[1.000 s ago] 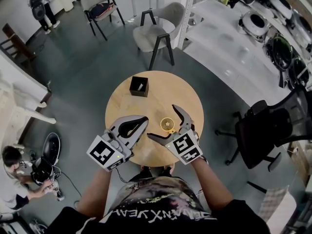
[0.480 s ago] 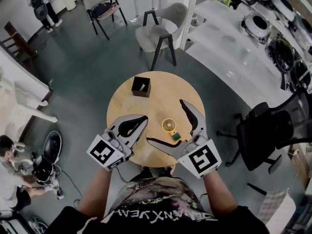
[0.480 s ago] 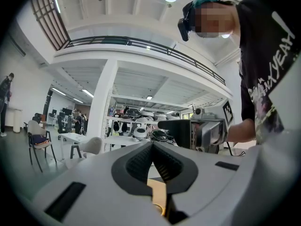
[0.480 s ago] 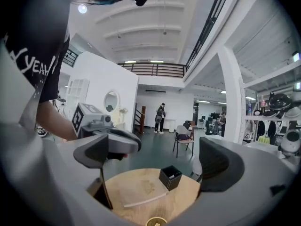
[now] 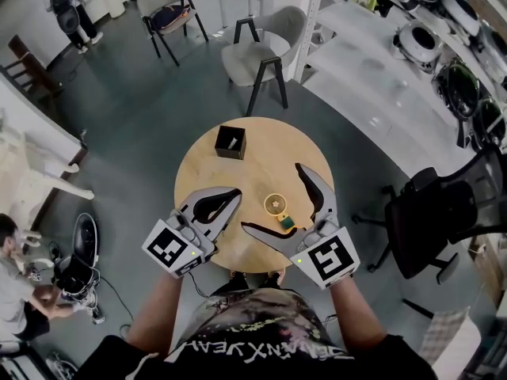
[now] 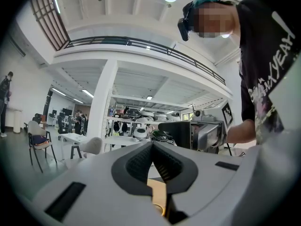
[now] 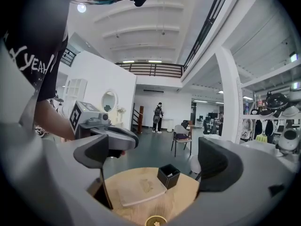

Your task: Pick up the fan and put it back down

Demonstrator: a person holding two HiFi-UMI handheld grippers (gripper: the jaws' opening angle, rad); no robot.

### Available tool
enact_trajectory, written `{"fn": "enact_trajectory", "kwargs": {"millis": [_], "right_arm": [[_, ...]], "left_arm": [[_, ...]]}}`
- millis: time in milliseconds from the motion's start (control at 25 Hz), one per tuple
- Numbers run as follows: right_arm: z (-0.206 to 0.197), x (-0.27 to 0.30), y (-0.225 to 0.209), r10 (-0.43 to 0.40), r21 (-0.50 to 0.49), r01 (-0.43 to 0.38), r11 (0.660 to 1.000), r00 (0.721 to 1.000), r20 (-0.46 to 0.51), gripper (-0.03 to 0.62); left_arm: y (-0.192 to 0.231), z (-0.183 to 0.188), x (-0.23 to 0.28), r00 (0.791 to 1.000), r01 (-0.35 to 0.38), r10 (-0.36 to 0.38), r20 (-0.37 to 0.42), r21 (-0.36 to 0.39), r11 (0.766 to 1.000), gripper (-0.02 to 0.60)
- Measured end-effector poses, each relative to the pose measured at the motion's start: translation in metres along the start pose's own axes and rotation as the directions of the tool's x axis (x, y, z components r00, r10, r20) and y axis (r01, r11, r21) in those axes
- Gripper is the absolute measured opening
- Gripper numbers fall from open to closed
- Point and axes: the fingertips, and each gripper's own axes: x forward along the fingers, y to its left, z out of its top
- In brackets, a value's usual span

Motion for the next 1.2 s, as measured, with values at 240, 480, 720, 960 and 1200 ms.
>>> {"fn": "enact_trajectory", "kwargs": {"millis": [240,480,720,960,1200], "right_arm": [[-0.009,-0.002,-0.001,-0.011,0.011,0.011,1.000,1.000,-0.006,0.509],[-0.005,-0.007,-0.003,-0.024,0.000,0.025,1.000,1.000,0.013,0.352],[-0.007,-0.011,-0.006,-0.058,-0.032,0.058,0.998,0.998,0.016,0.213],[-0.011,-0.014,-0.004,-0.067,-0.040,0.069,0.997,0.997,0.030,0.072],[-0.007,-0.015,-0.002,-0.065,-0.041,0.067,0.997,0.996,0.063,0.002]], "left_arm": [[0.000,-0.004,0.000,1.000,0.002,-0.002,-0.004,0.000,1.000,0.014],[-0.002,-0.002,0.003,1.000,0.010,-0.010,-0.006,0.001,1.000,0.014],[-0.003,0.001,0.003,1.000,0.015,-0.015,-0.004,0.001,1.000,0.013],[-0.004,-0.001,0.003,1.000,0.016,-0.016,-0.008,0.001,1.000,0.014],[-0.003,0.001,0.004,1.000,0.018,-0.018,-0.008,0.002,1.000,0.014]]}}
